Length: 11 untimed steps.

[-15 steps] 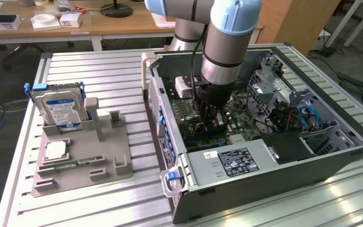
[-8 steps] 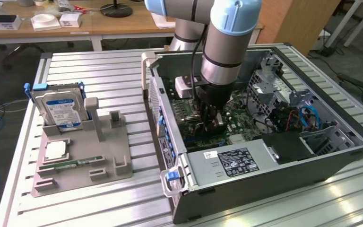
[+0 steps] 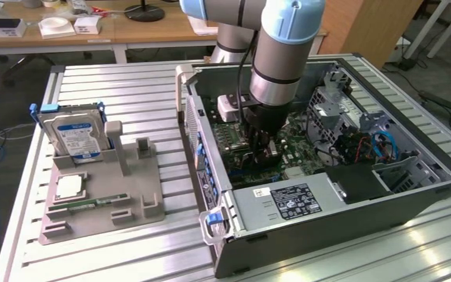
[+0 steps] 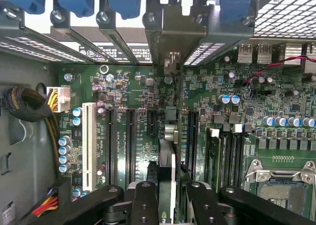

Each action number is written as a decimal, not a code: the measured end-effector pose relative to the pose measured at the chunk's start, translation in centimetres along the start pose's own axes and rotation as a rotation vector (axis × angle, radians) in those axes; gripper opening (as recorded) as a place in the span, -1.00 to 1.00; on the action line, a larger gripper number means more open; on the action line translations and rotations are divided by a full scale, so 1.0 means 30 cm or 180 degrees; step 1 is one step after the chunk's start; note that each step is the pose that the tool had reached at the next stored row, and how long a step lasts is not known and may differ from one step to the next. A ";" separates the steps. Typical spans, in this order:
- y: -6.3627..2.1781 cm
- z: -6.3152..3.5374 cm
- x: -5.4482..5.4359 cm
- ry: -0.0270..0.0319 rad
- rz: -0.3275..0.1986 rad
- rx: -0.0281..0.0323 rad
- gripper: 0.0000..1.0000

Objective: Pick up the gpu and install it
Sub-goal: 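Insert the gpu into the slot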

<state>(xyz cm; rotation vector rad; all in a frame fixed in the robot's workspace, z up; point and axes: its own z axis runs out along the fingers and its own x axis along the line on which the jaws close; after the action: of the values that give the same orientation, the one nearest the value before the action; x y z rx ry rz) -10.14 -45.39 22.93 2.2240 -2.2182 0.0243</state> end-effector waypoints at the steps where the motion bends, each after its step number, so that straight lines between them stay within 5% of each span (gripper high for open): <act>1: 0.001 0.004 -0.001 -0.0011 0.0002 0.0003 -0.47; 11: 0.000 -0.030 0.000 -0.0001 0.0000 0.0003 -0.33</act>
<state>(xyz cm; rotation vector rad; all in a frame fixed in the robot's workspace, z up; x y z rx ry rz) -10.14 -45.39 23.83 2.2247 -2.2189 0.0250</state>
